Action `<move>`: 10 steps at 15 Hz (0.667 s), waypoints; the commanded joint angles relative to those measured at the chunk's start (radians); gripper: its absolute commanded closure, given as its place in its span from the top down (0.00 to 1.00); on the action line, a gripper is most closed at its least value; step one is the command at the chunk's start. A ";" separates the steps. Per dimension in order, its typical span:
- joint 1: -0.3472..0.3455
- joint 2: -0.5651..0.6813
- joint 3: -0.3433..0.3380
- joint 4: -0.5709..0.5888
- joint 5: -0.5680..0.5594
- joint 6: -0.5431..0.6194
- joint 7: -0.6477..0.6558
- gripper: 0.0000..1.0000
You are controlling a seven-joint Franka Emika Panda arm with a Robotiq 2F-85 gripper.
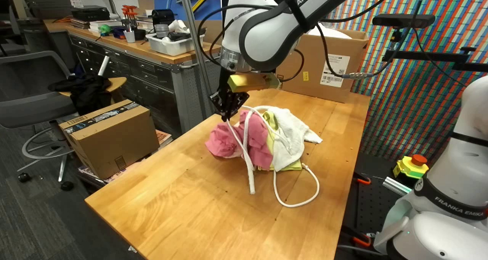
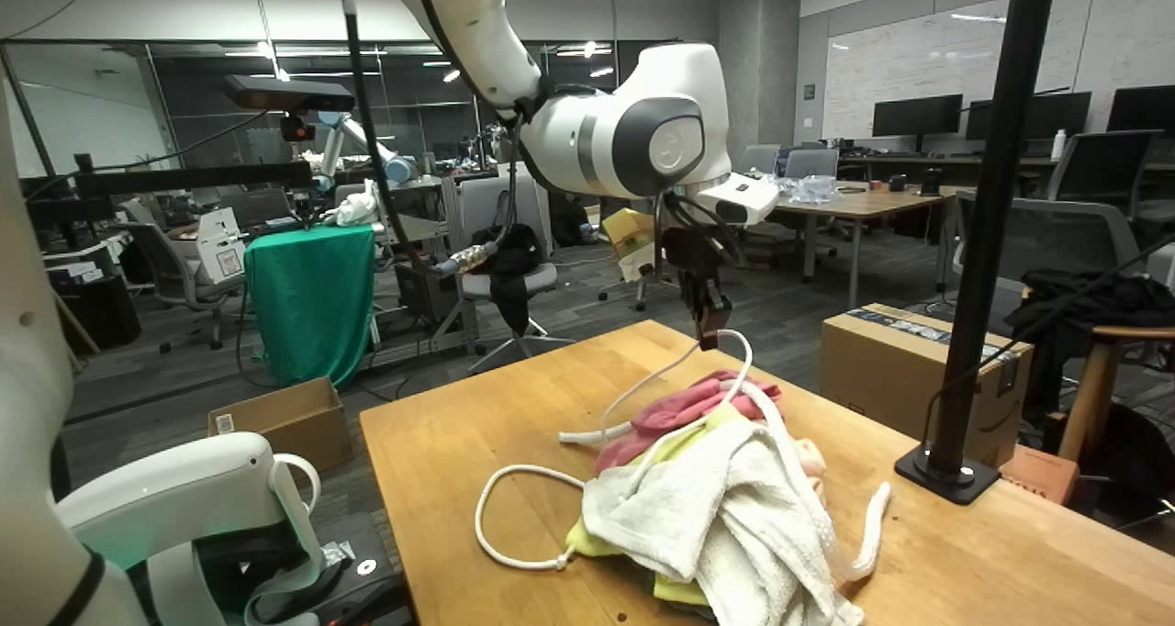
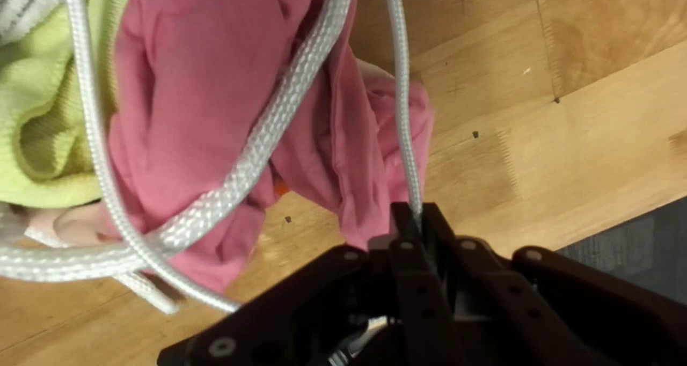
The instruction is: Separate the clothes and ropes
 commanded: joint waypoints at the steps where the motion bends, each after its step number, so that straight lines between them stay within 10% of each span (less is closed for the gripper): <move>1: 0.008 -0.090 0.004 -0.031 0.002 0.014 -0.024 0.08; 10: -0.020 -0.312 0.029 -0.044 -0.176 0.066 0.068 0.09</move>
